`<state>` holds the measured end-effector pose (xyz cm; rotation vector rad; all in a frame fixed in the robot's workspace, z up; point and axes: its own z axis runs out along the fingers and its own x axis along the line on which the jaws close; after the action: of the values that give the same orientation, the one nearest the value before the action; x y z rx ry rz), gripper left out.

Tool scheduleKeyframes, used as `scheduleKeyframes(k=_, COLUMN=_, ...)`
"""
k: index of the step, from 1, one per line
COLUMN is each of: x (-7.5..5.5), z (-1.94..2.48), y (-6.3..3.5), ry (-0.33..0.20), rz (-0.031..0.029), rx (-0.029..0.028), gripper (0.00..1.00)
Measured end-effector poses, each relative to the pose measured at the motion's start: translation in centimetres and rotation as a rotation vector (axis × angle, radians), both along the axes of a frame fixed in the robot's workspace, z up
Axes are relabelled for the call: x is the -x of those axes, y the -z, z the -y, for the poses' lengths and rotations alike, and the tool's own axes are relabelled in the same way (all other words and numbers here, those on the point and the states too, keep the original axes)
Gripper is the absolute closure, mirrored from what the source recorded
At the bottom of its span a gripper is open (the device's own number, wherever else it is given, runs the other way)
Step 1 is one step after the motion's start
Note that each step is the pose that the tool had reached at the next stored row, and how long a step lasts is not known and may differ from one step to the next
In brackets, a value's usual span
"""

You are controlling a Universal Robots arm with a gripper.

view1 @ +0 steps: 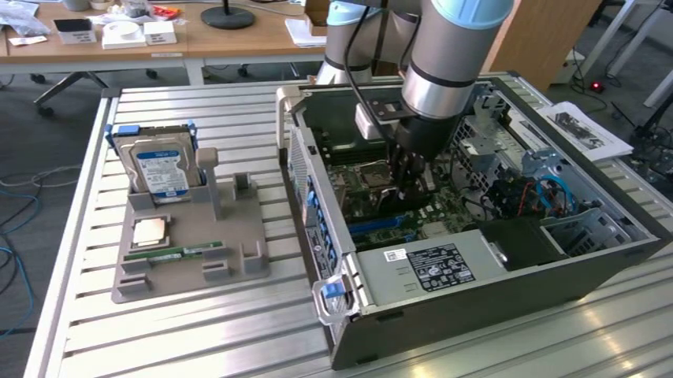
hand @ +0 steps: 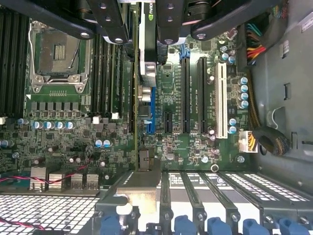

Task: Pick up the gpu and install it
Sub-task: 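Insert the gpu into the slot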

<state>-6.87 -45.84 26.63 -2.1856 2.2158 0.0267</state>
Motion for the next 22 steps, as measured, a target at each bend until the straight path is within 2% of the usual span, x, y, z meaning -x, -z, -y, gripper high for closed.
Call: scheduleKeyframes(k=22, x=0.93, z=0.13, y=0.15, ry=0.0, rz=0.0, rx=0.0001, gripper=0.73)
